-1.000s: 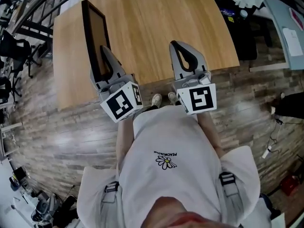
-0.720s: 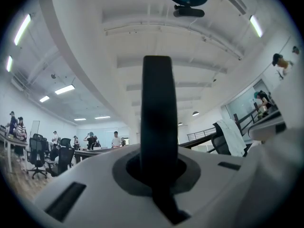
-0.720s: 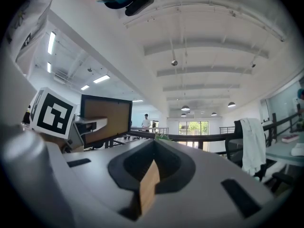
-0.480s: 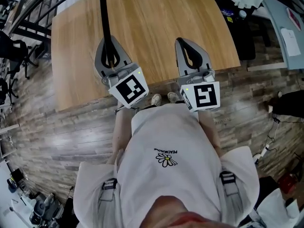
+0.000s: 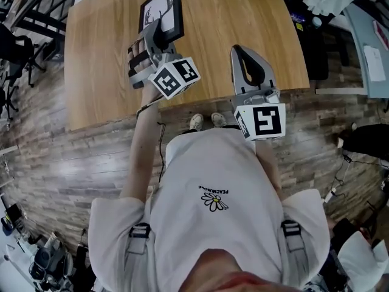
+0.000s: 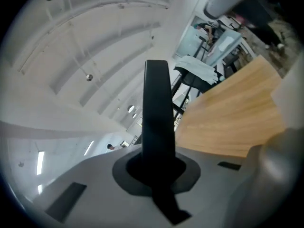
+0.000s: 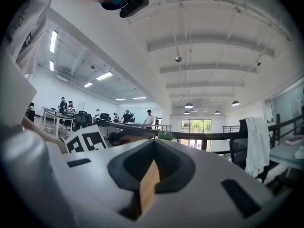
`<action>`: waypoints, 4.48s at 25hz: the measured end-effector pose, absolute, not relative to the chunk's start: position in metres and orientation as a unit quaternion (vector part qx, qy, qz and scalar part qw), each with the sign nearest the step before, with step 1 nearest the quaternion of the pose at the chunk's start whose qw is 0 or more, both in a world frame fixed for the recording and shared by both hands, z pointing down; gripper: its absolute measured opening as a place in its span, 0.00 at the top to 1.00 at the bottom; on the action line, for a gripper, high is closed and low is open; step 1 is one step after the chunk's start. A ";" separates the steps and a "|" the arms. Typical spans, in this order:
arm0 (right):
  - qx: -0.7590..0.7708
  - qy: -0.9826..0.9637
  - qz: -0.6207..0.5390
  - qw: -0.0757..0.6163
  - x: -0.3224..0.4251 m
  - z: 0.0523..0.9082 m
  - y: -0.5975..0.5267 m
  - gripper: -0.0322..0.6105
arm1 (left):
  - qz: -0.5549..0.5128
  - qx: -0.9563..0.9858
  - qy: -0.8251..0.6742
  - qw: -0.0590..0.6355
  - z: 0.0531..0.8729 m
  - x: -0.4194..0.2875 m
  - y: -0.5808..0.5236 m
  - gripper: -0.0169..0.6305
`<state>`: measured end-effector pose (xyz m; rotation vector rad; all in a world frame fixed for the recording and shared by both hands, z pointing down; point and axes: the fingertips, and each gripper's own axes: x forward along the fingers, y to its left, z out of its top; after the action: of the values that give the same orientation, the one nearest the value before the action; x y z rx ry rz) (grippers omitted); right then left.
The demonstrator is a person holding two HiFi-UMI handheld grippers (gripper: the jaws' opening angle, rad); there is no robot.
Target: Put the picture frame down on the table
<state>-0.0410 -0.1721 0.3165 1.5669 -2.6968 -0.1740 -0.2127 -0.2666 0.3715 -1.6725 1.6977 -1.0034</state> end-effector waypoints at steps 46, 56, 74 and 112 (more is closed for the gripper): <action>0.500 -0.864 0.047 0.032 -0.012 0.368 -0.169 0.94 | -0.690 -0.645 0.273 0.182 0.636 -0.182 -0.272 0.61; 0.475 -0.878 0.052 0.033 -0.021 0.370 -0.165 0.94 | -0.692 -0.665 0.244 0.142 0.645 -0.180 -0.264 0.54; 0.438 -0.895 0.082 0.020 -0.041 0.375 -0.170 0.94 | -0.684 -0.707 0.160 0.080 0.652 -0.176 -0.258 0.47; 0.432 -0.896 0.090 0.053 -0.038 0.390 -0.178 0.94 | -0.674 -0.735 0.034 -0.063 0.666 -0.175 -0.259 0.39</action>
<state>-0.0383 -0.1778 0.3903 1.3123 -2.7235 0.2746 -0.1749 -0.2593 0.6657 -2.4075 0.1116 -2.2054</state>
